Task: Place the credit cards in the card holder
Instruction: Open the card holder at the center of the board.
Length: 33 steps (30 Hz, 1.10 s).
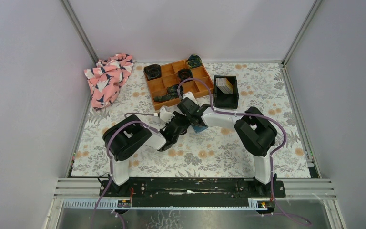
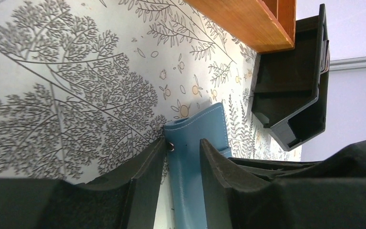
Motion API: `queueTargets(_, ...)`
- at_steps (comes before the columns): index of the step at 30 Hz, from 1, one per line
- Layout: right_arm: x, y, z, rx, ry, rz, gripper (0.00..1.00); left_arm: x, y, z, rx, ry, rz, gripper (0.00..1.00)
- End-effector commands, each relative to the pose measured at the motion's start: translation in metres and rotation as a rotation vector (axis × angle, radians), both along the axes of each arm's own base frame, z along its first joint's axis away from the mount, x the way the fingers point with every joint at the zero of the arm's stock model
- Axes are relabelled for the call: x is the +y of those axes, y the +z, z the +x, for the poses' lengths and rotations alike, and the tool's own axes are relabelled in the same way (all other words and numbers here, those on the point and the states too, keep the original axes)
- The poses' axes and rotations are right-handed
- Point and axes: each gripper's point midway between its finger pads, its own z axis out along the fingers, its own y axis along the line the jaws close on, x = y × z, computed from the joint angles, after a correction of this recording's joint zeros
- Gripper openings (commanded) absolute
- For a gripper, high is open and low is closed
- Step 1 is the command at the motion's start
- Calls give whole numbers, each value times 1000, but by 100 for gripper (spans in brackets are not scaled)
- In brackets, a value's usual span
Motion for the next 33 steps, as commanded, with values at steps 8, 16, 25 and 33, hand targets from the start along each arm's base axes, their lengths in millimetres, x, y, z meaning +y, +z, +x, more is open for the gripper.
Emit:
queueTargets(8,-27,-37,-23,120,-33,-100,17,81,-150,-133,595,-102,425,41)
queueTargets(16,-37,-19,-11,101,-89,0,6,85,-151,-134,616,-81,443,41)
queueTargets(25,-41,-12,-7,192,-171,307,2,86,-155,-137,640,-92,454,41)
queueTargets(33,-35,-9,-12,294,-198,593,0,85,-158,-139,653,-98,454,41)
